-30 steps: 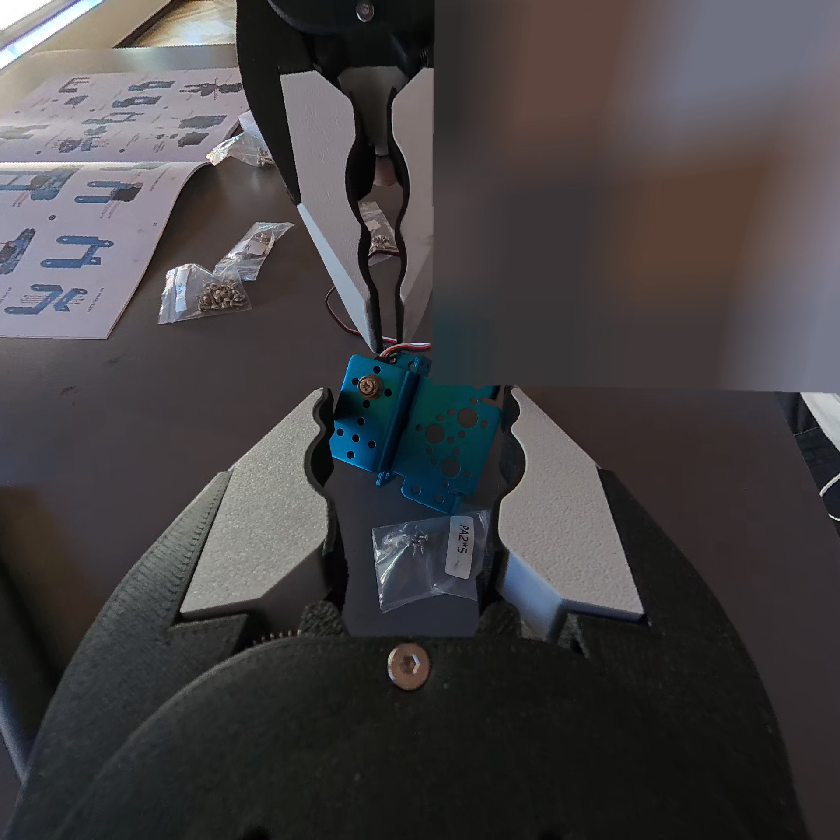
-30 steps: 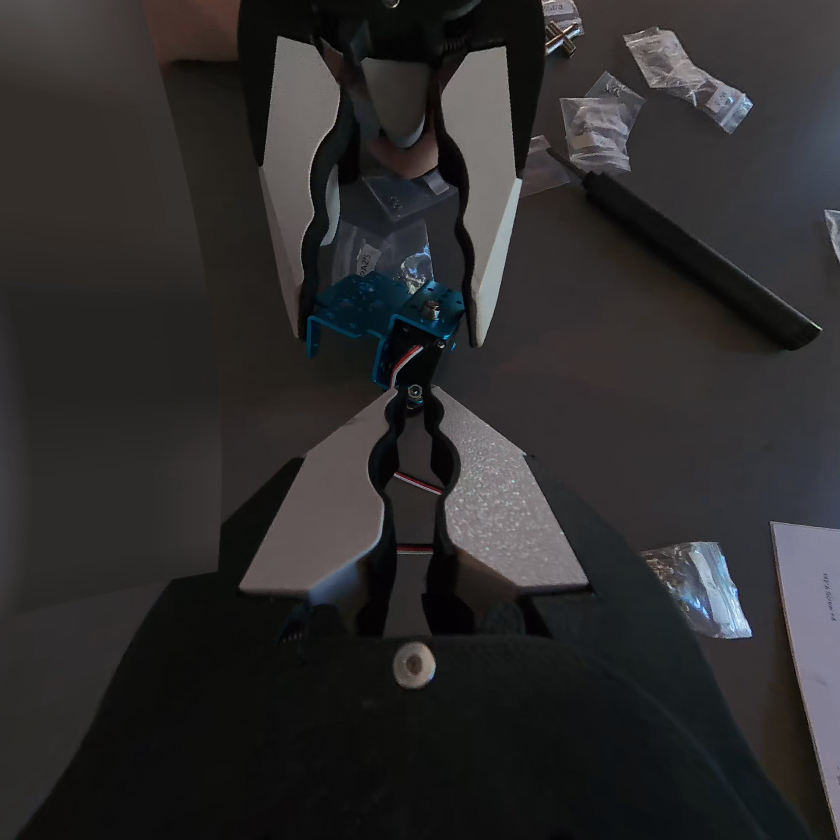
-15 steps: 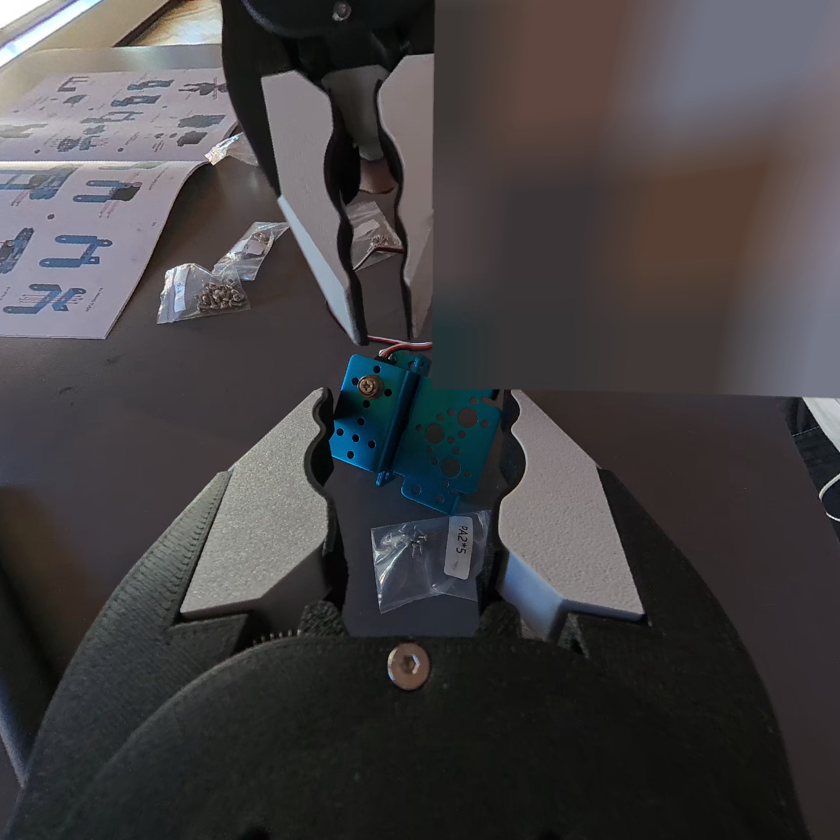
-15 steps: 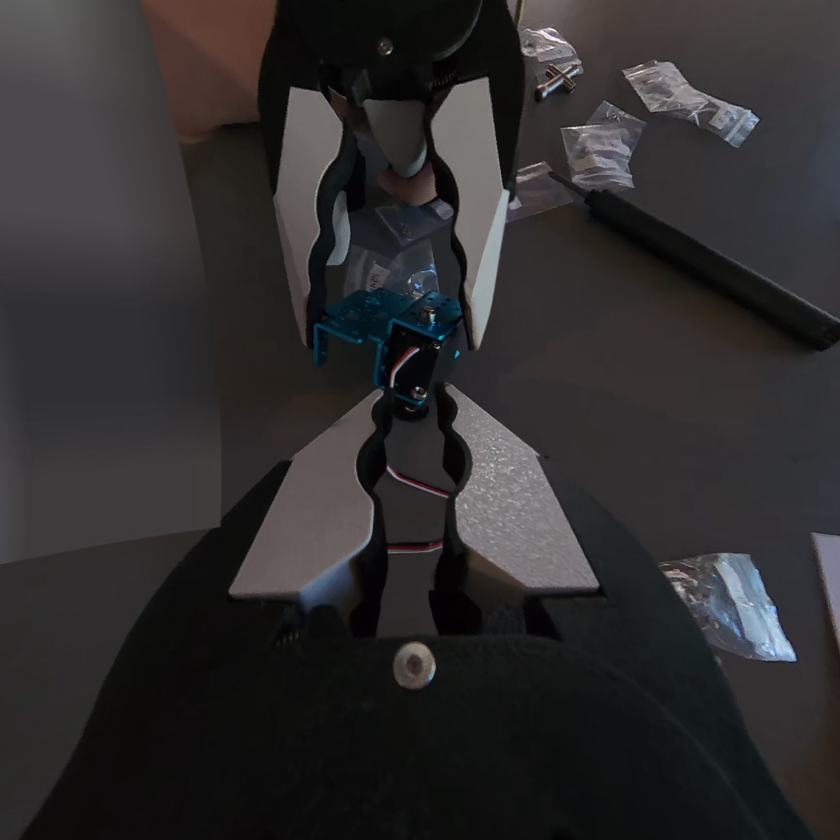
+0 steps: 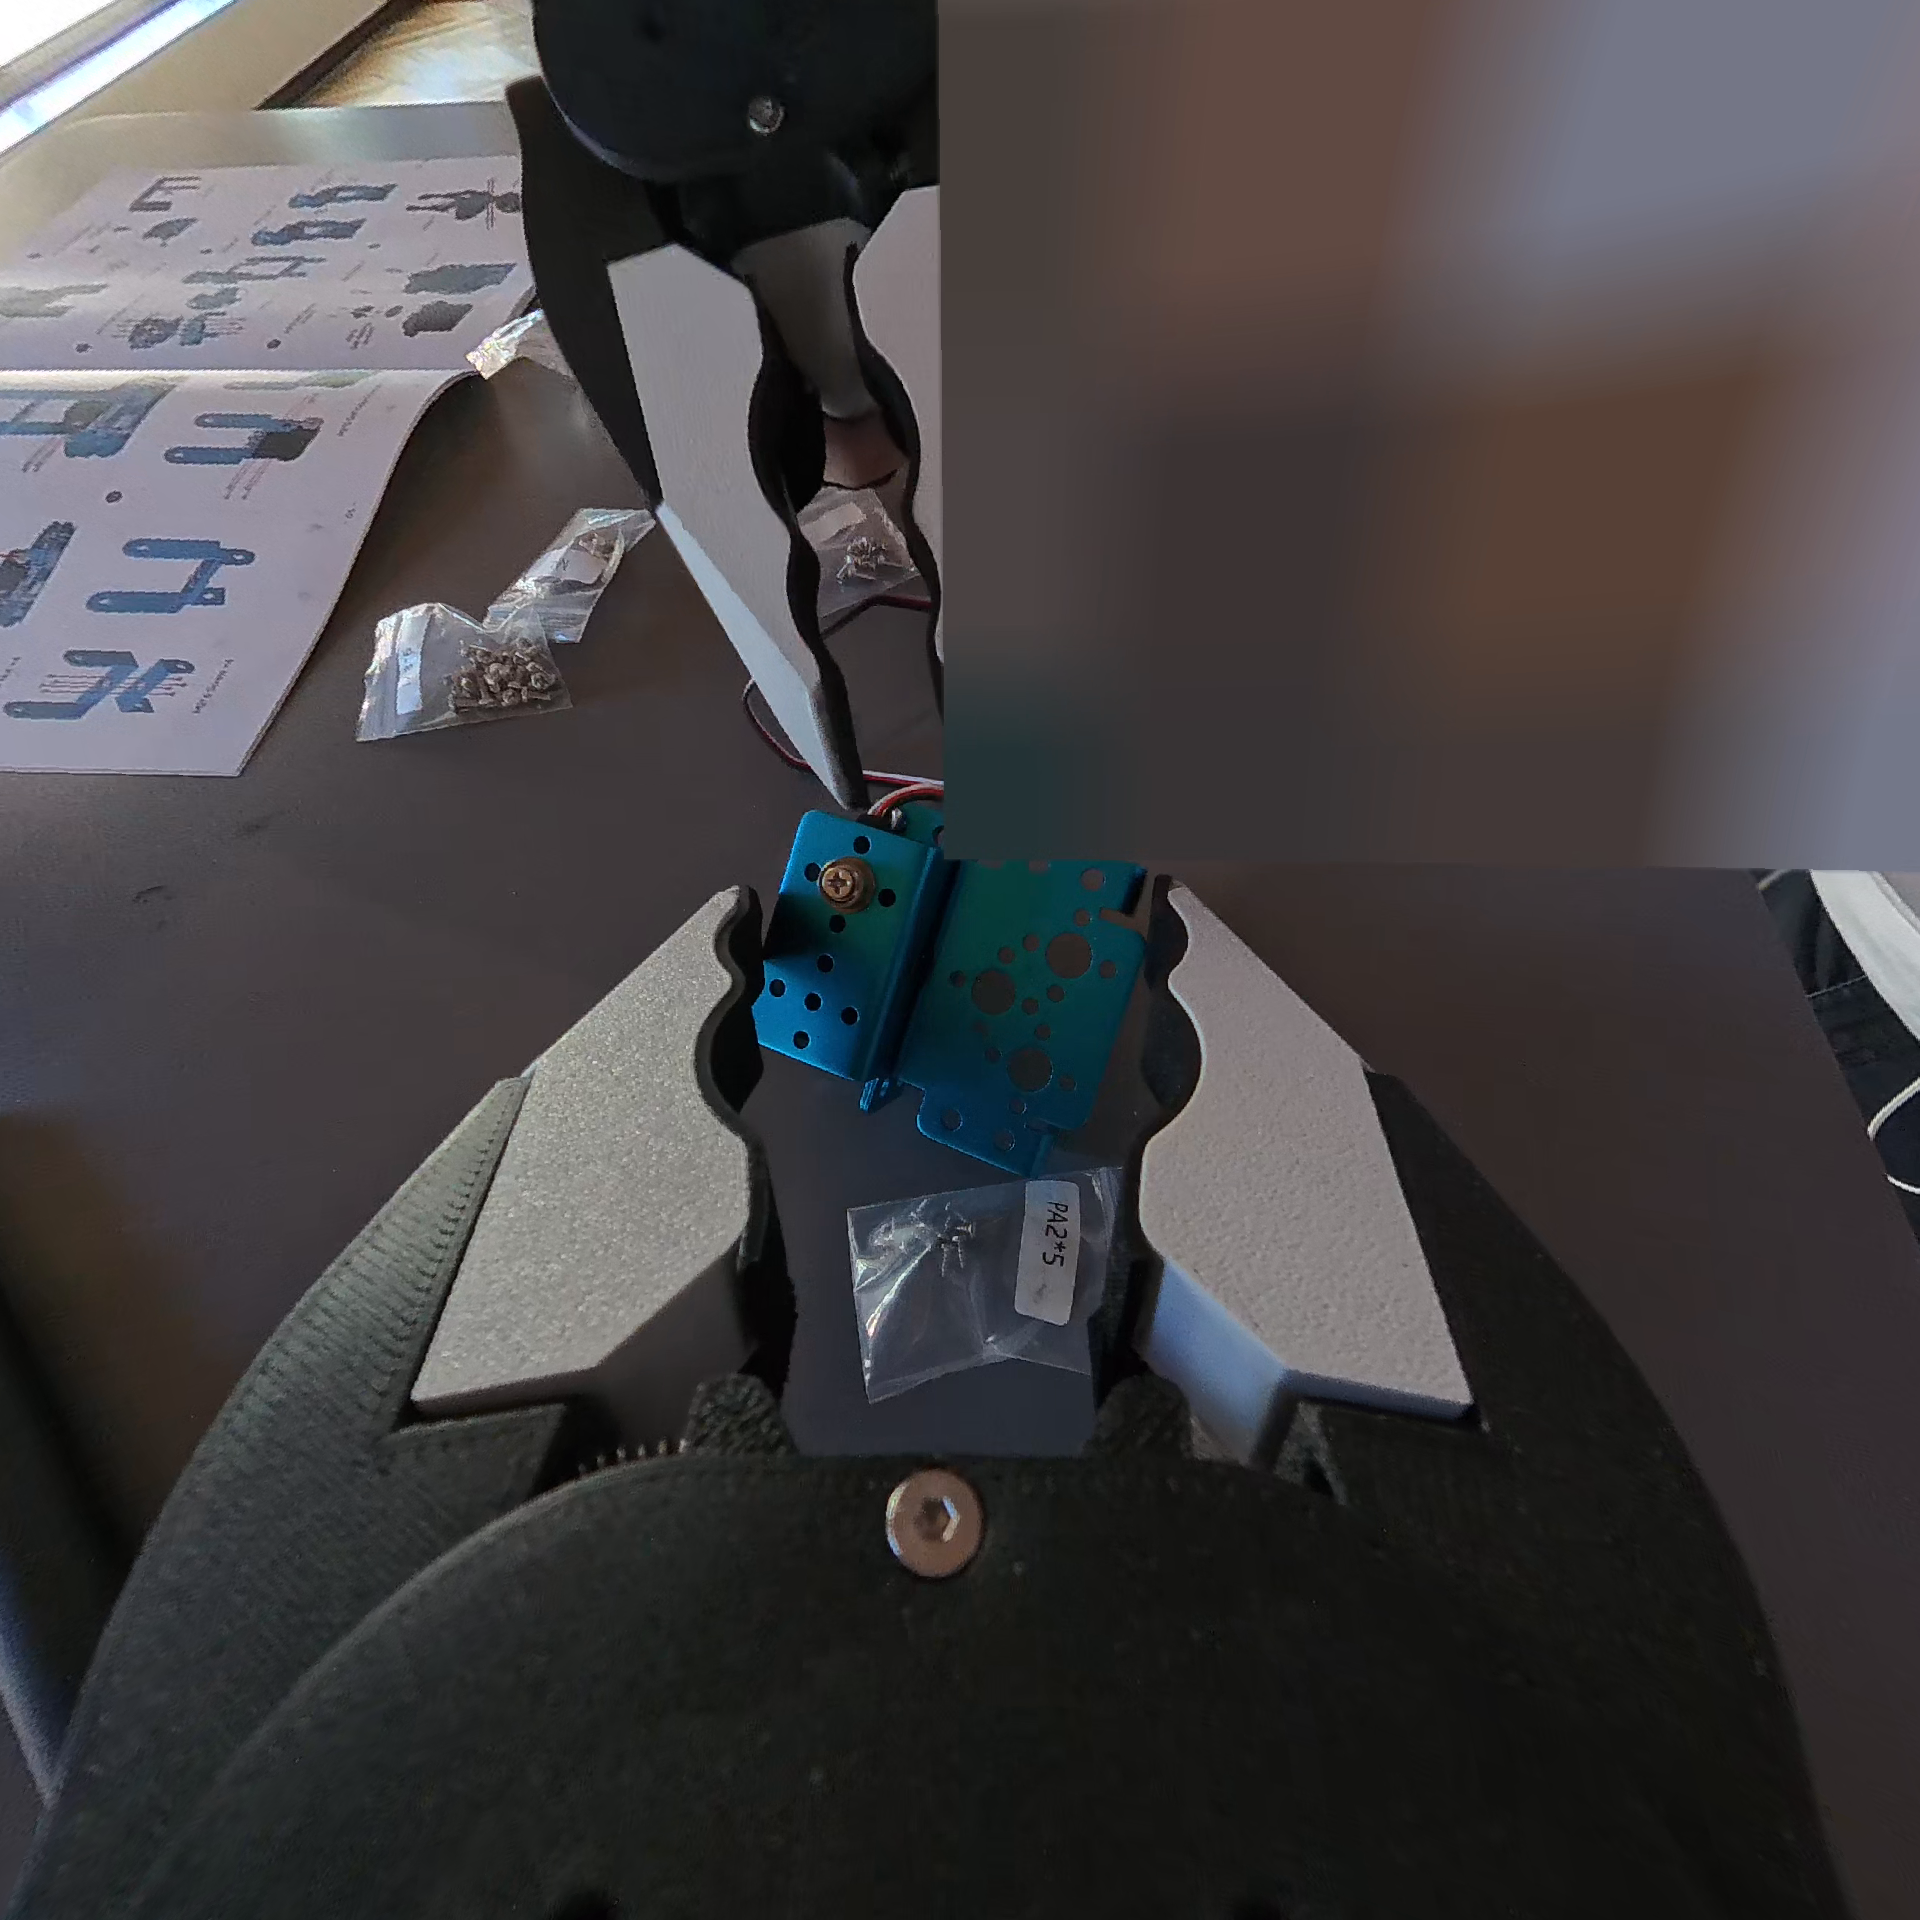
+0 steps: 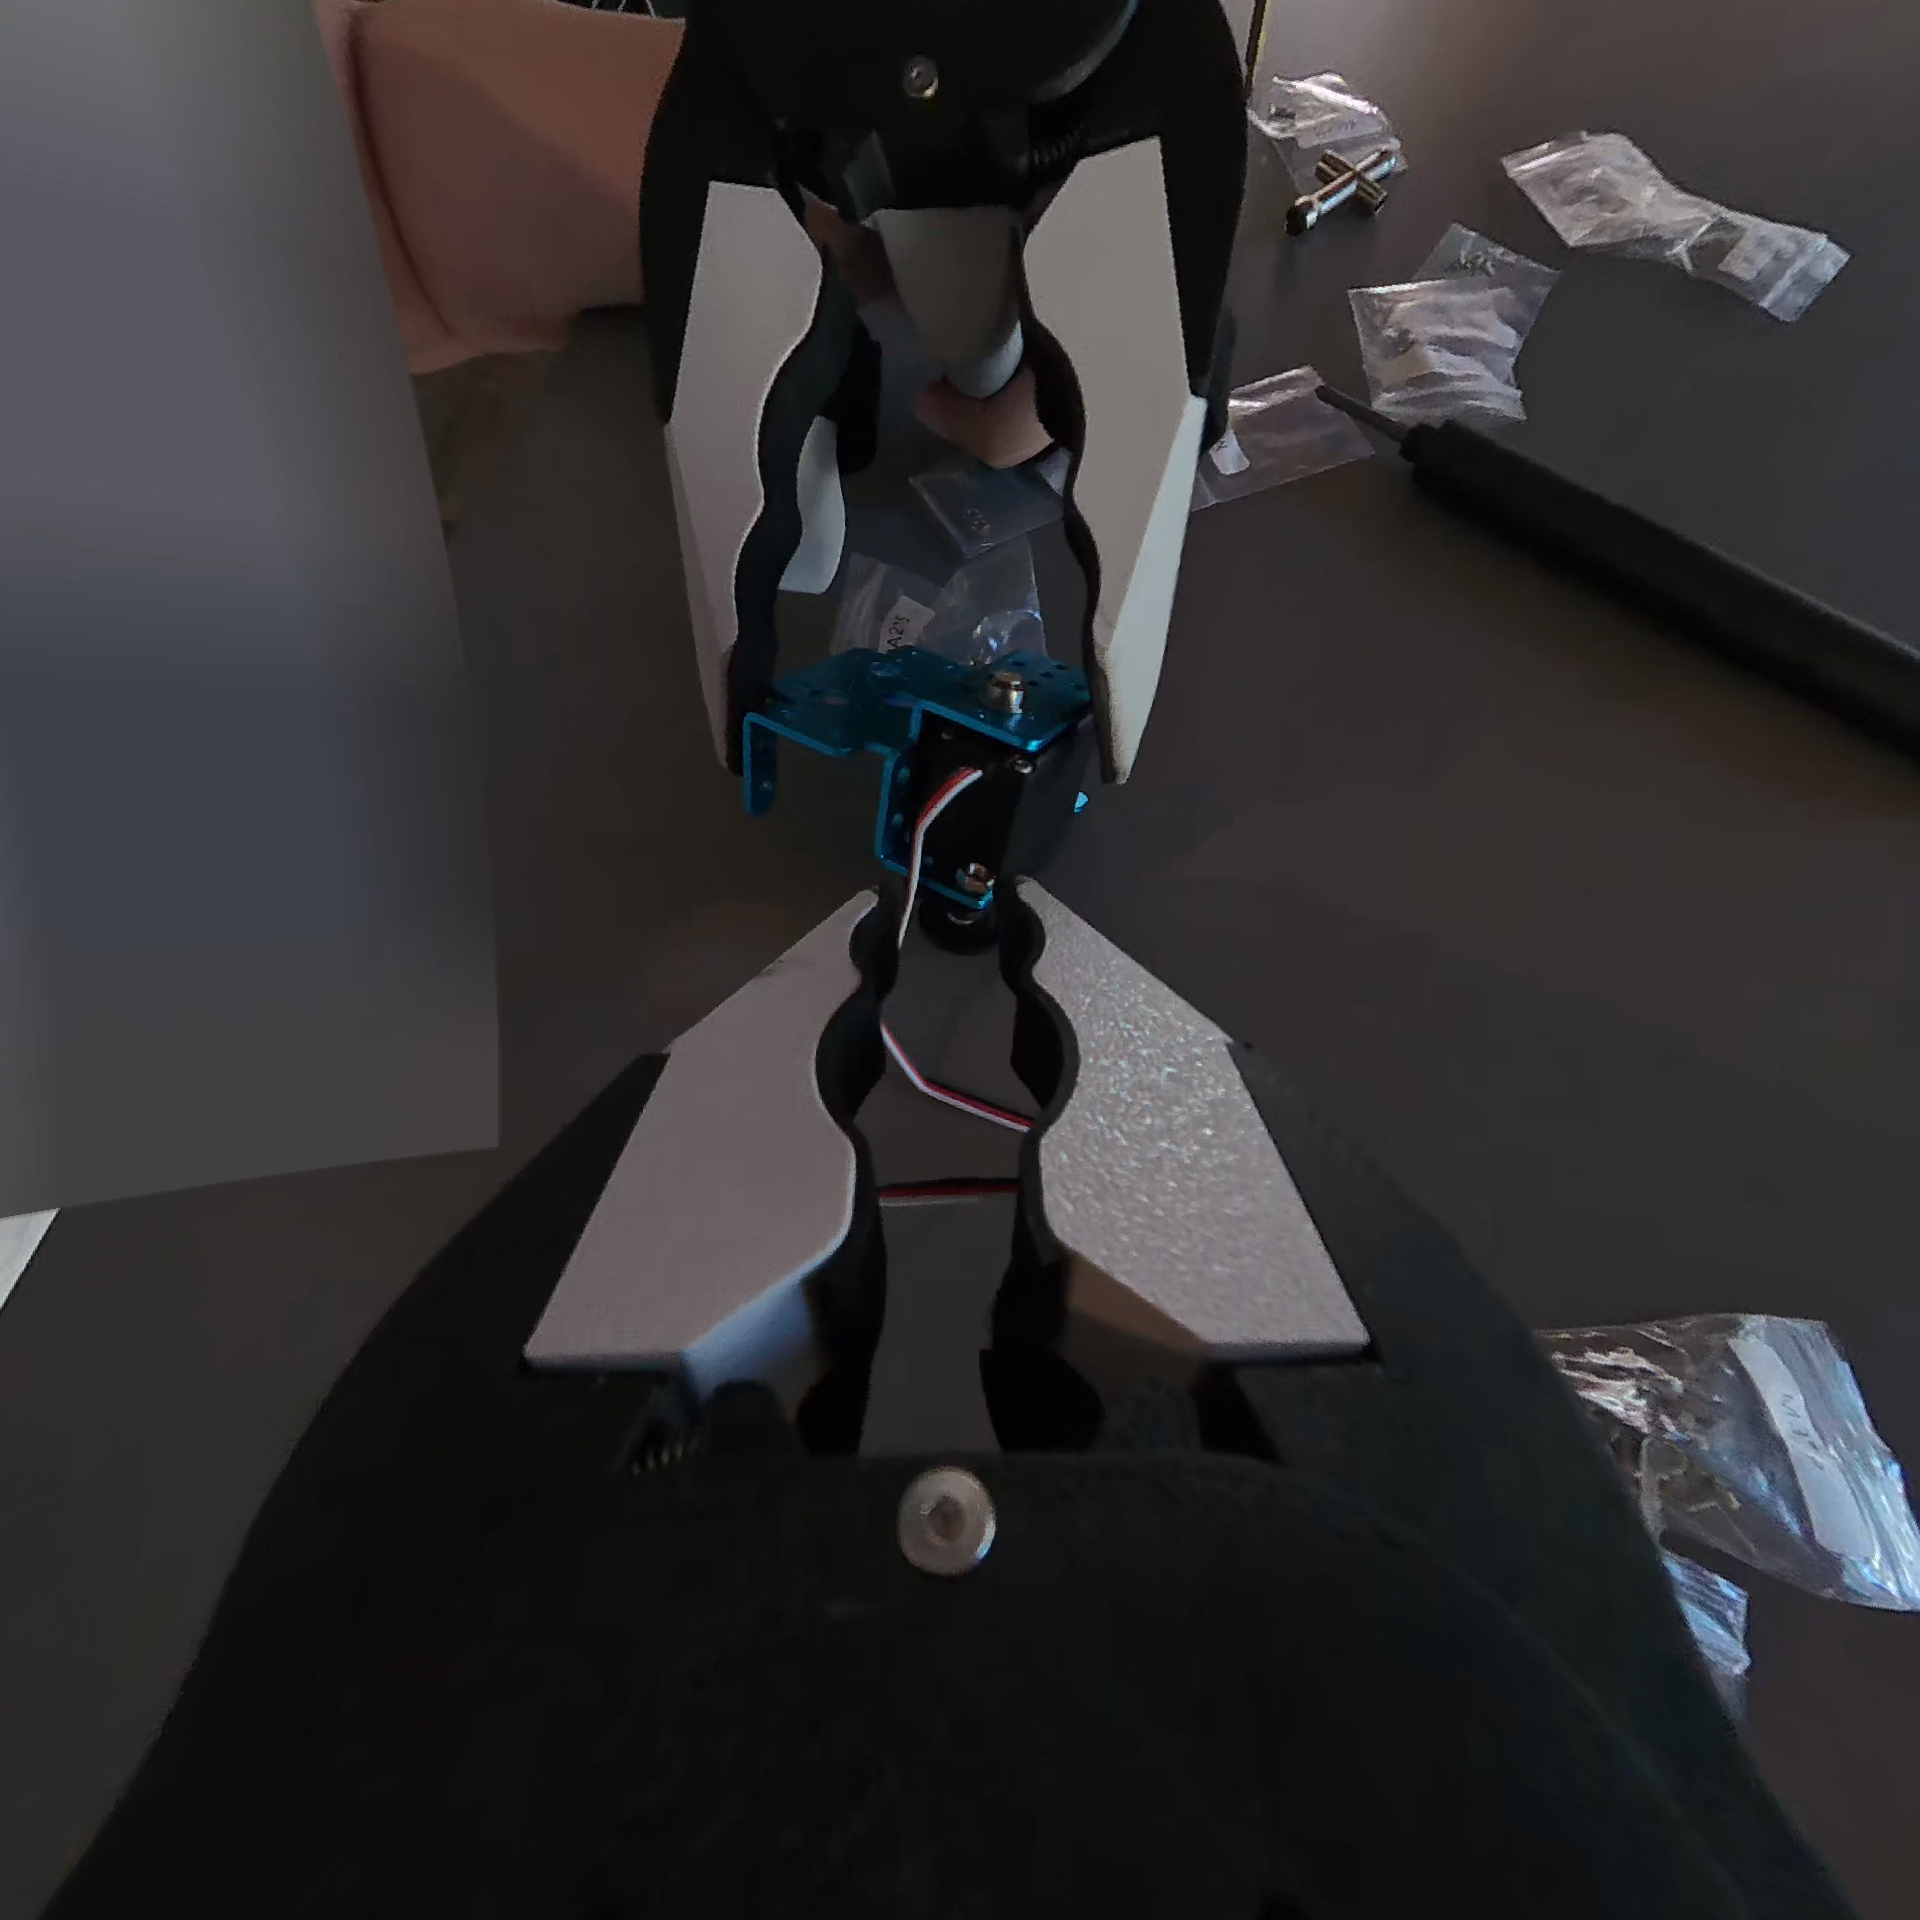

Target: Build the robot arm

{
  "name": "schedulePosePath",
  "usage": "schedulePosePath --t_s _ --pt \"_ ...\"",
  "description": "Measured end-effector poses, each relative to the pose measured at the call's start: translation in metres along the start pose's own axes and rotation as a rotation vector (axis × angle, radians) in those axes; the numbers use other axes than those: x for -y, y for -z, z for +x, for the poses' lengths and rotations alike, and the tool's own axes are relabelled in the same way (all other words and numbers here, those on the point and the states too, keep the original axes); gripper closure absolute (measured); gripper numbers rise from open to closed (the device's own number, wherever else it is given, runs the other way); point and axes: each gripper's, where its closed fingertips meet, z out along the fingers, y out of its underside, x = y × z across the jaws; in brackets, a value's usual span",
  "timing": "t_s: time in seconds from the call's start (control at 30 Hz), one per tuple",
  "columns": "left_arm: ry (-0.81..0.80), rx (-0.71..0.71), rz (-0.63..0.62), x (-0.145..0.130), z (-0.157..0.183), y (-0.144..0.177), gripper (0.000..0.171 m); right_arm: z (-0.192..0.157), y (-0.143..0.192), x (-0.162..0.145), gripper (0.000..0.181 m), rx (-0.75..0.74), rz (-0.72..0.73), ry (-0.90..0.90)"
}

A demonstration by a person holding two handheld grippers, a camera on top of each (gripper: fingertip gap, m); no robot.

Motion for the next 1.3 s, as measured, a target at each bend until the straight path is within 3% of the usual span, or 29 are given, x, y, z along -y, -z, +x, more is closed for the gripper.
schedulePosePath --t_s 0.5,1.3 --pt "0.004 -0.002 0.005 0.0002 0.0001 0.0002 0.097 -0.005 0.0015 0.0003 0.155 -0.032 0.024 0.123" --pt "0.007 -0.005 0.008 0.0005 0.001 -0.0002 0.097 -0.0057 -0.0012 -0.0028 0.158 -0.083 -0.017 0.17"
